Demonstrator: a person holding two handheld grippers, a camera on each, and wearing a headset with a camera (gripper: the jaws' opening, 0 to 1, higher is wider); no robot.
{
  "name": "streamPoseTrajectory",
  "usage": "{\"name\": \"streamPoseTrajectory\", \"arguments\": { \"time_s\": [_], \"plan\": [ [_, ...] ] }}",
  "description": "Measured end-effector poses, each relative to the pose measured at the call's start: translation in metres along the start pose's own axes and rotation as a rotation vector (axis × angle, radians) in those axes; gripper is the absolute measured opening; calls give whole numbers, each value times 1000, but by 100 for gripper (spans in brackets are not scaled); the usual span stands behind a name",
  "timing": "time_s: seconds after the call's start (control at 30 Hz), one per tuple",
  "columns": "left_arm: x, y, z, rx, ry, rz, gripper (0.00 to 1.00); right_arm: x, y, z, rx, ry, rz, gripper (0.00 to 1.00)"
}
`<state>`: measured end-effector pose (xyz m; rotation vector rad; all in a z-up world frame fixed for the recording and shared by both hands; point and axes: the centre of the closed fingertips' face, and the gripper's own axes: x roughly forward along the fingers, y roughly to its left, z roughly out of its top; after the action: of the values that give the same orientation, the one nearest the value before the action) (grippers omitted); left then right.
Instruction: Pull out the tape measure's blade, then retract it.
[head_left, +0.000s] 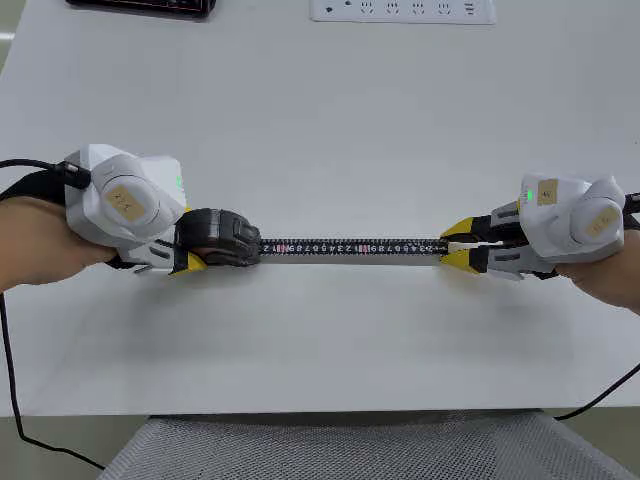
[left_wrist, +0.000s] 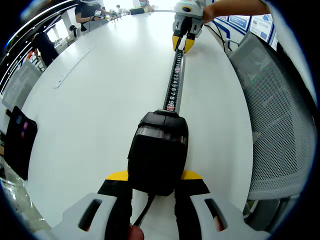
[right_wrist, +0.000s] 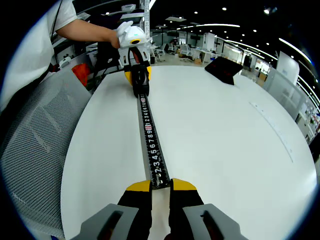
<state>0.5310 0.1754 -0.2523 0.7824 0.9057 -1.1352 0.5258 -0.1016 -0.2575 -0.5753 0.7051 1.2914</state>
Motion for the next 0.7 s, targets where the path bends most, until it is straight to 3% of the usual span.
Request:
{"name": "streamPoseTrajectory", "arguments": {
  "time_s": [0.7],
  "plan": [
    [1, 1, 1, 0, 18, 2, 28, -3, -4, -6, 15, 42, 9, 9]
  ]
}}
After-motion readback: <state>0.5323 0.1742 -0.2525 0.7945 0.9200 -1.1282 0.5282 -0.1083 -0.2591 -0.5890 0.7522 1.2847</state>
